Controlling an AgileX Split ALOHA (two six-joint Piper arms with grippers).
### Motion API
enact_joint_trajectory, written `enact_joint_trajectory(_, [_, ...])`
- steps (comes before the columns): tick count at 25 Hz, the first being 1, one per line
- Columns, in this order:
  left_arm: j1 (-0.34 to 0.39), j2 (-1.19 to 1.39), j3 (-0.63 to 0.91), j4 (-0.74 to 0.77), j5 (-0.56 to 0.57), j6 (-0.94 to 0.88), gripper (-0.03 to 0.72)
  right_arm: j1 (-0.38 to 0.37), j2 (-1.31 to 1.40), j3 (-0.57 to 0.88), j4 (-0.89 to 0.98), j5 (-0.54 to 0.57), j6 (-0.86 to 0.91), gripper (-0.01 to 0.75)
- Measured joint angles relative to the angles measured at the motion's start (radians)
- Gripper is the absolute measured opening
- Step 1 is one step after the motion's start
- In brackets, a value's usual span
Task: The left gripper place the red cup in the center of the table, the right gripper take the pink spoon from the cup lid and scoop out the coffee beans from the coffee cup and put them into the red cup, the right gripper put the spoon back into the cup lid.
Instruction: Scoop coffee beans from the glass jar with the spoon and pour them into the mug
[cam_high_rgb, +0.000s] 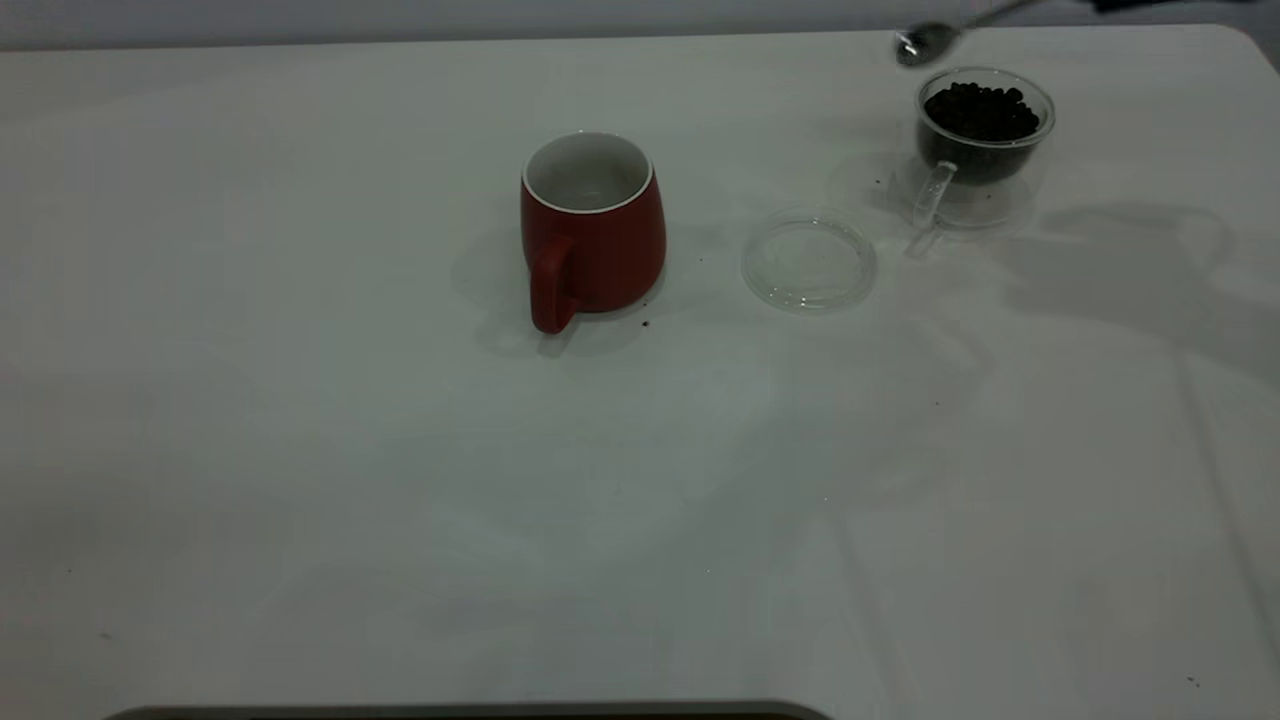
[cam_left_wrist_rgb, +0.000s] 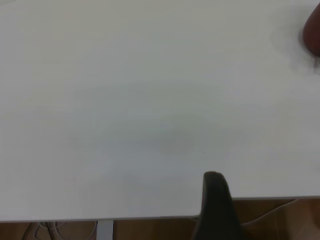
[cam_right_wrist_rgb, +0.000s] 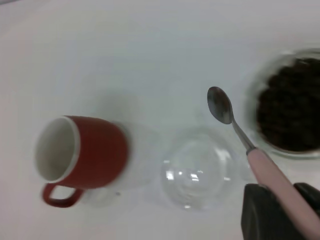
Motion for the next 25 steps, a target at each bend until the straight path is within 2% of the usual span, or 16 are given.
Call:
enact_joint_trajectory(7, [0.000, 0.000, 0.000, 0.000, 0.000, 0.000, 0.569, -0.074, 0.057, -0.070, -0.071, 0.011, 0.067, 0.113])
enact_joint_trajectory(14, [0.000, 0.000, 0.000, 0.000, 0.000, -0.001, 0.569, -0.081, 0.159, -0.123, -0.073, 0.014, 0.071, 0.113])
enact_joint_trajectory(25, [0.000, 0.000, 0.000, 0.000, 0.001, -0.001, 0.569, -0.088, 0.235, -0.128, 0.000, 0.050, 0.087, 0.113])
